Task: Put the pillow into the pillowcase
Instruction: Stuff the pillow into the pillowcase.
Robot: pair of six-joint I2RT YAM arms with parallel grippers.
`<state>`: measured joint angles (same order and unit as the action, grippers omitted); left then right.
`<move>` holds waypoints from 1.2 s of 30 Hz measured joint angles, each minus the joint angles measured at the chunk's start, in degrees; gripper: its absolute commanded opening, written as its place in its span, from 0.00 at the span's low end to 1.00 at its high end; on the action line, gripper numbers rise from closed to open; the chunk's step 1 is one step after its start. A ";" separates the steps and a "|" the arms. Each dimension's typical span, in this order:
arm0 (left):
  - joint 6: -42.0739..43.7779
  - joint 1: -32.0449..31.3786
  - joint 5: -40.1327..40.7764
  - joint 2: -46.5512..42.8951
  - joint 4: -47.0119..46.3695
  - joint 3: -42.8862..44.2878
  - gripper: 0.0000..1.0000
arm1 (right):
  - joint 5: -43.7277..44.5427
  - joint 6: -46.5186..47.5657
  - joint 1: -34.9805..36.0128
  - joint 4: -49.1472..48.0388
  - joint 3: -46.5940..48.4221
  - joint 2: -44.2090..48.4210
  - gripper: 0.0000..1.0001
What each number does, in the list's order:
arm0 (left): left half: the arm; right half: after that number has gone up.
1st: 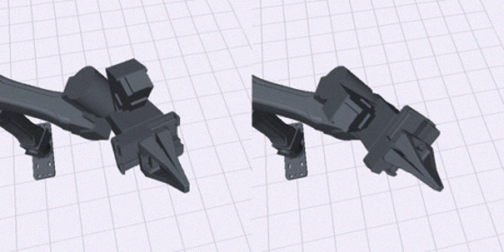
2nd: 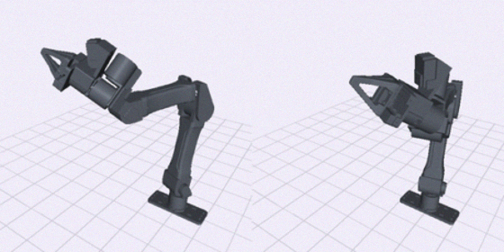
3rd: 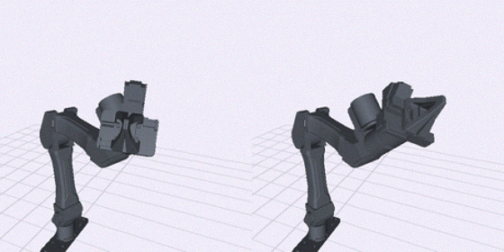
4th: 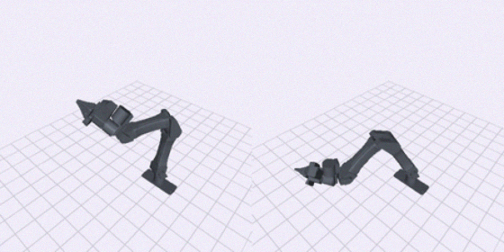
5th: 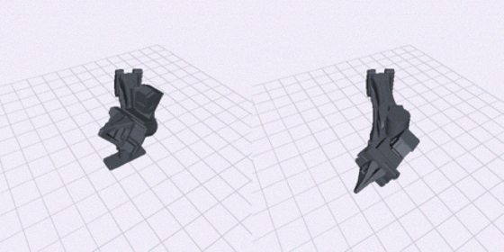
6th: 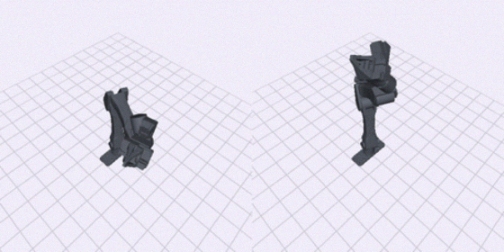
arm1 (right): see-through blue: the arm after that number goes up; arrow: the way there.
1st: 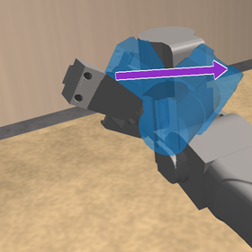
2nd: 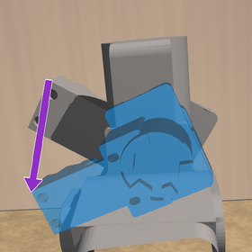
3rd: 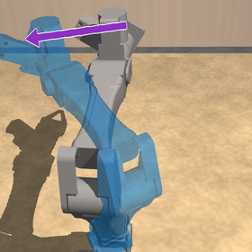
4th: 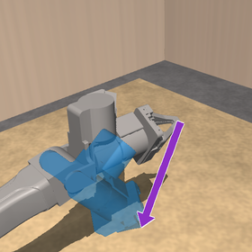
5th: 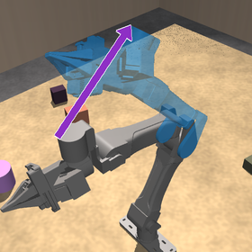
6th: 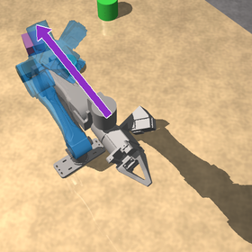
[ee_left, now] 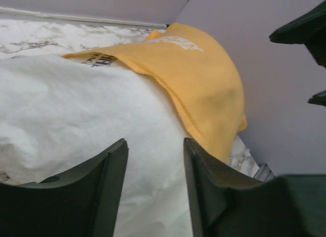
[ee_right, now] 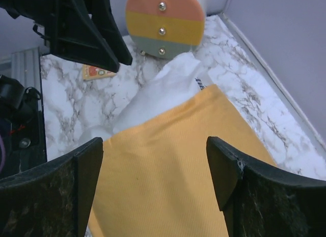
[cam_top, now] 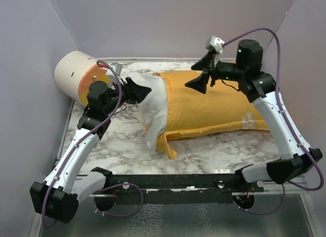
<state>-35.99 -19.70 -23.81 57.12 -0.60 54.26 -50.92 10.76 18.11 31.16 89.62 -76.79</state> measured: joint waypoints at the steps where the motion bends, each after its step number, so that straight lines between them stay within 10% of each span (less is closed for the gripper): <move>1: 0.17 1.14 0.00 0.09 -0.28 -0.55 0.44 | 1.38 0.22 1.73 0.76 2.62 -1.66 0.82; 11: -6.51 5.40 -5.79 10.14 -13.77 -11.56 0.50 | 26.23 4.26 18.49 11.08 21.24 -21.33 0.82; 18: -8.76 5.44 -8.72 13.05 -20.46 -13.07 0.49 | 35.76 6.01 19.58 14.03 21.88 -27.28 0.49; 25: -11.32 4.59 -10.27 18.16 -27.47 -14.47 0.43 | 36.13 5.79 19.78 14.73 22.10 -27.34 0.02; 36: -13.09 -4.11 -9.94 25.97 -37.42 -12.48 0.36 | 19.63 4.33 18.51 18.82 29.22 -29.40 0.01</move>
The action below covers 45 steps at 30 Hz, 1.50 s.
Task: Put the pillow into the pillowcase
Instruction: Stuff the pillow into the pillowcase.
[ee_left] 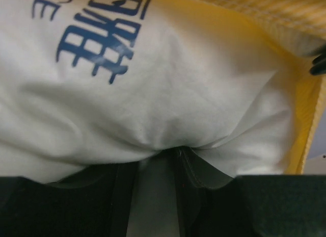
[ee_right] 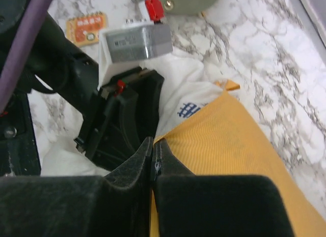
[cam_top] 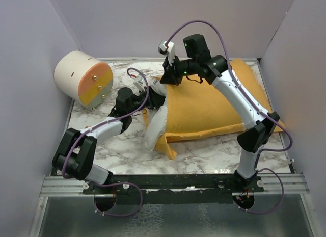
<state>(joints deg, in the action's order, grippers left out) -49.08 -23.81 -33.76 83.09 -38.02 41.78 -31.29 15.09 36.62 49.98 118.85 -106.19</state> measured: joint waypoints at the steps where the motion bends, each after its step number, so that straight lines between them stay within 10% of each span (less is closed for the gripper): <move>1: -0.33 -0.48 0.37 0.22 -1.55 -0.02 0.36 | -1.38 -0.37 -0.15 0.09 1.75 -0.63 0.01; 13: -7.30 -5.97 11.26 6.80 -30.82 -9.22 0.37 | -12.11 -2.62 0.11 1.18 6.47 -6.34 0.01; 20: -8.02 -7.52 13.38 9.07 -37.70 -10.84 0.54 | -12.87 -0.24 0.83 -2.54 -8.50 1.29 0.01; 27: -6.82 -8.39 13.09 6.58 -35.80 -12.48 0.80 | -14.71 6.40 1.49 -4.52 -22.91 14.71 0.34; 36: 4.35 -7.67 14.12 -22.49 6.84 -13.84 0.90 | -23.87 17.66 0.04 0.42 -28.85 23.93 0.87; 45: 10.88 -7.65 16.72 -39.04 38.73 -13.84 0.63 | -29.51 39.71 2.69 10.25 -26.84 24.55 0.90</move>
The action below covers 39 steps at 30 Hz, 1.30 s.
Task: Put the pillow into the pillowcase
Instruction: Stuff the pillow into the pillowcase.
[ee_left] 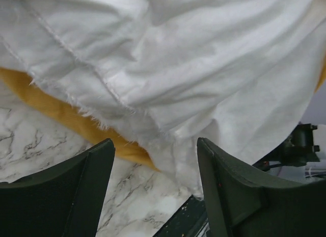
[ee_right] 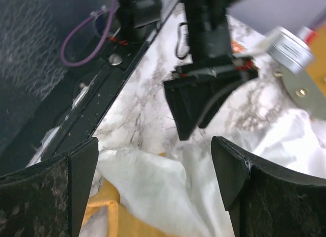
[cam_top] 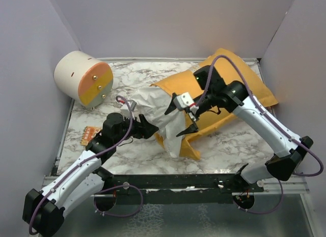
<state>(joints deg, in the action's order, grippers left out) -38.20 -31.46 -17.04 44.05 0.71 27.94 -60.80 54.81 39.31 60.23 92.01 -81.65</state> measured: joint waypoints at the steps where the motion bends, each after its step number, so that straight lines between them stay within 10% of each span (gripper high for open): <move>1: 0.13 0.00 0.07 -0.11 1.38 0.00 0.58 | 0.39 2.56 1.60 1.03 0.11 -0.61 0.88; 12: -0.46 2.75 -4.79 22.05 -12.28 -0.42 0.51 | 23.39 8.44 16.46 -2.36 -13.05 -5.95 0.74; 22: -5.01 3.10 -12.83 40.65 -32.59 8.50 0.48 | 52.48 -1.25 12.70 -22.21 -24.85 1.95 0.09; 39: -11.17 6.99 -12.41 27.34 -36.89 -6.01 0.63 | 61.44 -11.02 0.87 -30.14 -26.10 6.54 0.02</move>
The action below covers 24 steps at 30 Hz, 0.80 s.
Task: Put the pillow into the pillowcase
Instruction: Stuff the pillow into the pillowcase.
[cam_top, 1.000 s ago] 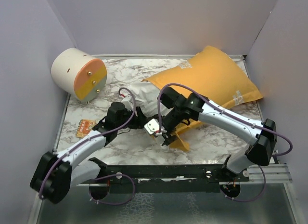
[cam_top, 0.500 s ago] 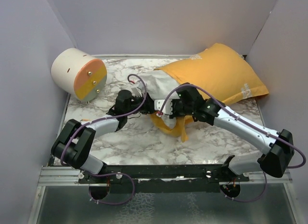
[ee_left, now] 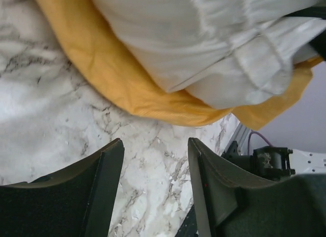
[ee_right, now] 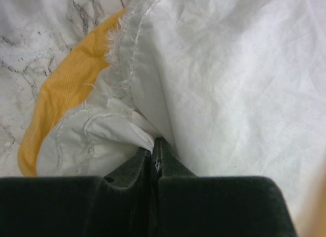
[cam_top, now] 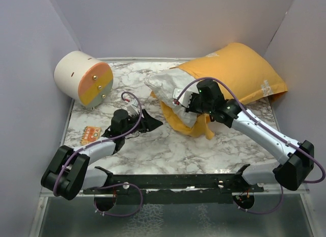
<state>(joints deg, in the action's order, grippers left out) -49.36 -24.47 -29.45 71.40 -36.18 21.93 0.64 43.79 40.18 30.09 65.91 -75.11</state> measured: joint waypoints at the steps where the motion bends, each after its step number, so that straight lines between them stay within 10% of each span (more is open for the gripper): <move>1: -1.01 -0.17 0.63 -0.11 0.24 -0.76 0.67 | -0.44 -0.44 -0.13 0.35 0.87 -0.17 0.02; 10: -13.14 -2.32 6.58 12.02 -7.96 -0.22 0.72 | -3.63 -3.28 -2.05 2.34 6.14 -1.11 0.02; 24: -31.36 -14.86 23.93 39.71 -26.38 10.14 0.42 | -6.08 -4.50 -2.80 2.93 6.16 -1.16 0.01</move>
<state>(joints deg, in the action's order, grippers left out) -80.73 -39.33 -5.52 111.11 -62.57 32.08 -5.43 39.29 37.39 33.01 72.07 -76.27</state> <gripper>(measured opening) 0.566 0.018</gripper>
